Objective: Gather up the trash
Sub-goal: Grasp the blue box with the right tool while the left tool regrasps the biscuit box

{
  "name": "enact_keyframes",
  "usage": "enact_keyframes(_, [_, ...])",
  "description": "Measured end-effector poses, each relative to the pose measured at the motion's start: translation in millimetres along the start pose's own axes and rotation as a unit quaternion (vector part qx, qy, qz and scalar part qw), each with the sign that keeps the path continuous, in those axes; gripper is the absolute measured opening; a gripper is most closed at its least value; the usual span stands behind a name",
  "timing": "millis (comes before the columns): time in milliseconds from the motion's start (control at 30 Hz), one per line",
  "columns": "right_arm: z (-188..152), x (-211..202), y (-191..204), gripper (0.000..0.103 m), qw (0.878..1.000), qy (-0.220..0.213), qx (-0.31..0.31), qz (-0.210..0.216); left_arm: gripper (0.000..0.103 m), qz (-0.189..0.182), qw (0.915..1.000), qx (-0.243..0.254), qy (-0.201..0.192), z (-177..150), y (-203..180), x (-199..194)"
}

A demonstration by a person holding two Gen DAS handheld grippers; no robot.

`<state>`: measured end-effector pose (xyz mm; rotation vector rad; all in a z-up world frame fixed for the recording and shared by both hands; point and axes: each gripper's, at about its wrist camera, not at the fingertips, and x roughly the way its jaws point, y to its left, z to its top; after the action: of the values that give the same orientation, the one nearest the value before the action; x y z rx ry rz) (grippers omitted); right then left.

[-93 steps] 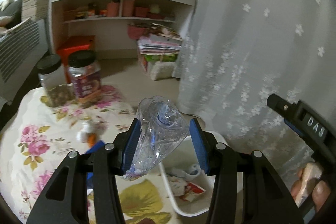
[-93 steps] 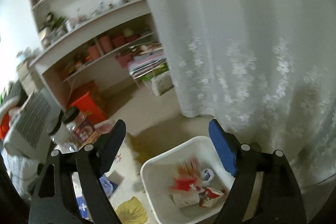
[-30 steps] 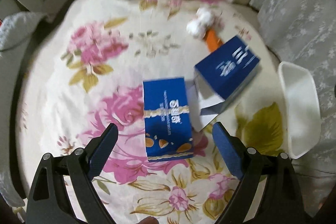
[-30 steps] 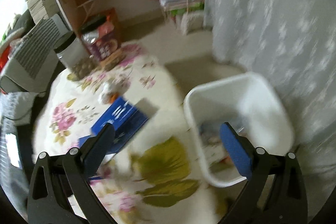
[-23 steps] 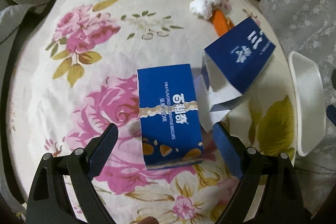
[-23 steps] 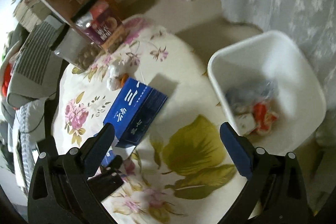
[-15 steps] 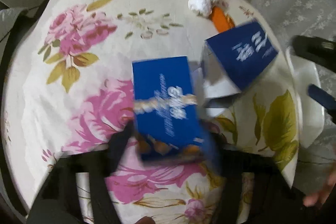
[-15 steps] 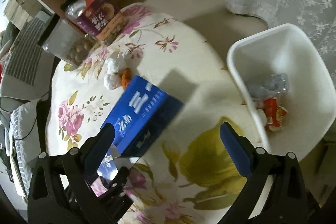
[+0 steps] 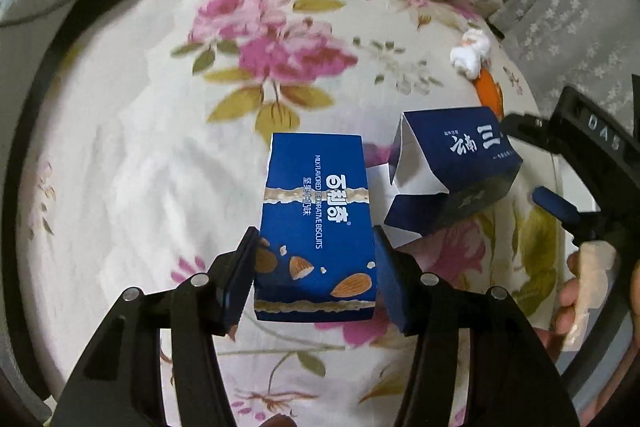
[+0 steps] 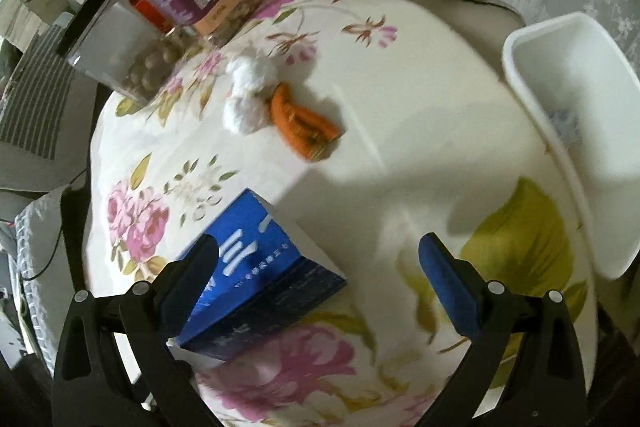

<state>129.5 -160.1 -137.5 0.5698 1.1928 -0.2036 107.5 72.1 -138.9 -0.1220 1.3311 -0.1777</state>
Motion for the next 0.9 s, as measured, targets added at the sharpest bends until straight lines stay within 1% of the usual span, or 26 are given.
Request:
enact_keyframes(67, [-2.5,-2.1,4.8,0.096,1.000,-0.002,-0.007,0.001,0.056,-0.008,0.9999,0.002,0.012,-7.3,4.4,0.5])
enact_keyframes(133, [-4.9,-3.3,7.8,0.096,1.000,-0.004,-0.014,-0.001,0.061,-0.005,0.9997,0.008,0.020,-12.1,9.0,1.0])
enact_keyframes(233, [-10.3,-3.5,8.7,0.096,1.000,0.002,-0.020,-0.001,0.073,0.009,0.9996,0.004,0.028,-17.0,20.2,3.4])
enact_keyframes(267, [-12.7,-3.3,8.5,0.096,1.000,0.005,-0.021,-0.001,0.080,0.009,0.9995,0.000,0.032,-19.0,24.3,3.6])
enact_keyframes(300, [-15.0,-3.6,7.8,0.096,1.000,0.007,-0.022,-0.001,0.082,0.007,0.9993,-0.005,0.036,-20.4,28.3,4.1])
enact_keyframes(400, [-21.6,-5.6,5.0,0.096,1.000,0.012,-0.017,0.000,0.083,-0.002,0.9992,-0.011,0.038,-22.7,34.2,-0.6])
enact_keyframes(500, [-26.1,-9.3,4.3,0.096,1.000,0.012,-0.019,-0.001,0.086,-0.002,0.9994,-0.001,0.034,-25.5,30.0,-5.5])
enact_keyframes(567, [-29.0,-10.0,5.6,0.096,1.000,0.013,-0.020,-0.001,0.086,-0.007,0.9993,0.015,0.034,-25.9,22.4,-5.1])
enact_keyframes(633, [-31.8,-8.6,7.5,0.096,1.000,0.019,-0.020,0.002,0.088,0.000,0.9983,0.045,0.038,-30.6,10.6,-3.4])
enact_keyframes(700, [-34.2,-6.7,8.9,0.096,0.999,0.027,-0.017,0.007,0.088,0.028,0.9955,0.078,0.046,-35.4,1.0,1.7])
enact_keyframes(733, [-35.6,-5.6,10.2,0.096,0.999,0.032,-0.017,0.009,0.088,0.049,0.9936,0.091,0.047,-39.5,0.5,4.1])
enact_keyframes(800, [-38.8,-3.1,14.6,0.096,0.999,0.039,-0.016,0.013,0.088,0.065,0.9919,0.097,0.048,-43.3,3.7,6.8])
enact_keyframes(833, [-40.2,-1.8,17.3,0.096,0.999,0.041,-0.018,0.014,0.086,0.074,0.9920,0.094,0.042,-44.5,9.6,5.8])
enact_keyframes(900, [-43.1,1.1,23.5,0.096,0.999,0.044,-0.019,0.014,0.064,0.075,0.9940,0.077,0.022,-42.0,22.2,-0.8])
